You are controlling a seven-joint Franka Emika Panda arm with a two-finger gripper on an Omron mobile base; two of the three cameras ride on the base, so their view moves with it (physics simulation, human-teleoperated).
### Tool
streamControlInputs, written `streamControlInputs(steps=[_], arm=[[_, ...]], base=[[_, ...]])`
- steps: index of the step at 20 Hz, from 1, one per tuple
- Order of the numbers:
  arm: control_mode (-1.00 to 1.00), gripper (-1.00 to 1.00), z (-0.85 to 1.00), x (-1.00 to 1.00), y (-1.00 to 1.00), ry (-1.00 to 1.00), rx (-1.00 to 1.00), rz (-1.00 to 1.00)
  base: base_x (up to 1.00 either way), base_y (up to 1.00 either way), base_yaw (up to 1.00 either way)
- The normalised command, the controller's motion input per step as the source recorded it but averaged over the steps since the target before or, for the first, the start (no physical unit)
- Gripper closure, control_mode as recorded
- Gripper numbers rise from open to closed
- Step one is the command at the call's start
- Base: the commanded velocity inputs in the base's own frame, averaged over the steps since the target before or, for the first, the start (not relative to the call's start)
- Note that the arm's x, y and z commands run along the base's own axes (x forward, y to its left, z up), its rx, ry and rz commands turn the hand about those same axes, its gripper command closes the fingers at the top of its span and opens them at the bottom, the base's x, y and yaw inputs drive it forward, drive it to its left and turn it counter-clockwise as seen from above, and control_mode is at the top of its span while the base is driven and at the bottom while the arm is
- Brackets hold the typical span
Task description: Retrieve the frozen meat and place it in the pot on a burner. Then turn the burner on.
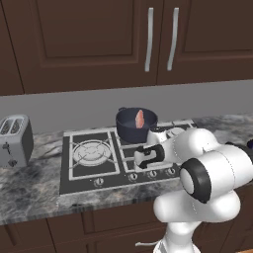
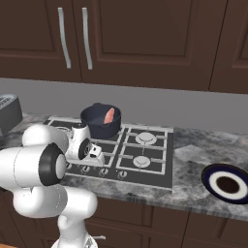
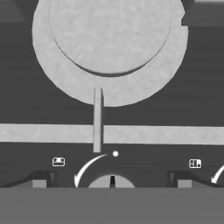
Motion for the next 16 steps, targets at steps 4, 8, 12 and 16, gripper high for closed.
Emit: streamControlInputs(steps=[4, 8, 12, 16], arm=[[-1.0, -1.0, -0.19, 0.0, -0.01, 0.0, 0.02, -0.01], [-1.0, -1.0, -0.27, 0.0, 0.0, 0.0, 0.02, -0.02], [-1.0, -1.0, -0.29, 0.0, 0.0, 0.0, 0.03, -0.01], [-1.0, 1.0, -0.2, -0.01, 0.0, 0.0, 0.02, 0.0]], base=[[0.0, 0.0, 0.0], [0.0, 0.0, 0.0], [0.0, 0.0, 0.0], [0.0, 0.0, 0.0]])
